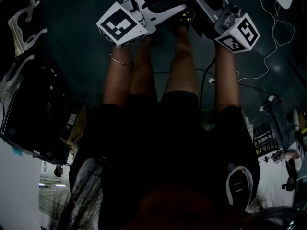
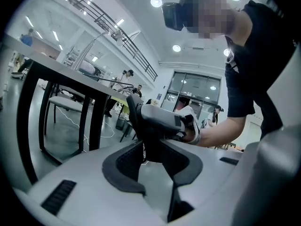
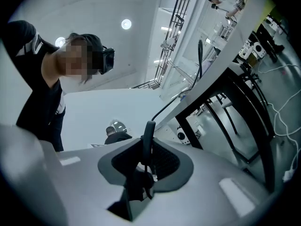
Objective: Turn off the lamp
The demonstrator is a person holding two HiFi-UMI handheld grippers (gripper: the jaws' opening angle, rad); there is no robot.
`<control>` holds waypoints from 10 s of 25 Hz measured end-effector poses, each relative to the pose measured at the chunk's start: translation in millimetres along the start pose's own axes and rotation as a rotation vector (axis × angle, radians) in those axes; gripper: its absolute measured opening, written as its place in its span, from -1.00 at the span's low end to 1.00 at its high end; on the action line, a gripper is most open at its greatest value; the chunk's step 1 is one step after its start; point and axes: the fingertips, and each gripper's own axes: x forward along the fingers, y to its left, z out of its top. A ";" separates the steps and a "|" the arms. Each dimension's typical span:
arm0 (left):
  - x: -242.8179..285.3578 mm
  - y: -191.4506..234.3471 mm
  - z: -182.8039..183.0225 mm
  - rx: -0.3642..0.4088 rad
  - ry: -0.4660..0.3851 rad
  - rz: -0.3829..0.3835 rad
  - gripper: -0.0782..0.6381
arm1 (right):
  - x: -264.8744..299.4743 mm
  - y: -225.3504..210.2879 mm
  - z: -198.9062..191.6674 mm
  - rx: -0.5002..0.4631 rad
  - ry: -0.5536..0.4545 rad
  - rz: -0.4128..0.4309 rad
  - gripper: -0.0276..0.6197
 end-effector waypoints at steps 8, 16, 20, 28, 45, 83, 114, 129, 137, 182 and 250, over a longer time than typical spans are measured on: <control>-1.2 4.8 -5.5 0.006 0.019 0.013 -0.48 | -0.7 -1.6 -3.0 0.011 0.001 -0.008 -0.70; -6.0 18.1 -12.8 -0.040 0.029 0.059 -0.48 | -2.3 -7.1 -9.4 -0.007 0.031 -0.032 -0.70; -11.9 20.5 -15.5 -0.053 0.028 0.070 -0.48 | -4.0 -9.0 -17.9 -0.046 0.077 -0.045 -0.69; -25.4 28.0 -2.7 -0.079 -0.035 0.094 -0.48 | -11.2 -14.2 -37.5 -0.064 0.119 -0.068 -0.69; -9.9 33.2 -5.9 -0.082 0.024 0.068 -0.48 | -20.3 -12.6 -96.6 -0.052 0.252 -0.082 -0.69; 8.4 30.2 -42.6 -0.196 0.089 0.037 -0.71 | -43.6 -12.6 -152.0 -0.131 0.423 -0.124 -0.67; -6.8 44.2 -118.5 -0.222 0.238 0.078 -0.73 | 5.7 -21.6 -10.2 -0.266 0.028 -0.155 -0.64; -11.0 67.9 -139.4 -0.233 0.297 0.121 -0.73 | 36.9 -21.1 -19.3 -0.271 0.092 -0.094 -0.86; -20.8 81.9 -131.0 -0.211 0.242 0.178 -0.73 | 45.6 -24.2 -26.0 -0.301 0.130 -0.090 -0.86; -50.1 111.4 -110.2 -0.197 0.117 0.419 -0.56 | 57.4 -48.3 -36.4 -0.320 0.166 -0.175 -0.87; -39.4 44.3 20.6 -0.047 0.074 0.391 -0.76 | 12.5 -7.9 -21.1 -0.245 0.196 -0.362 -0.91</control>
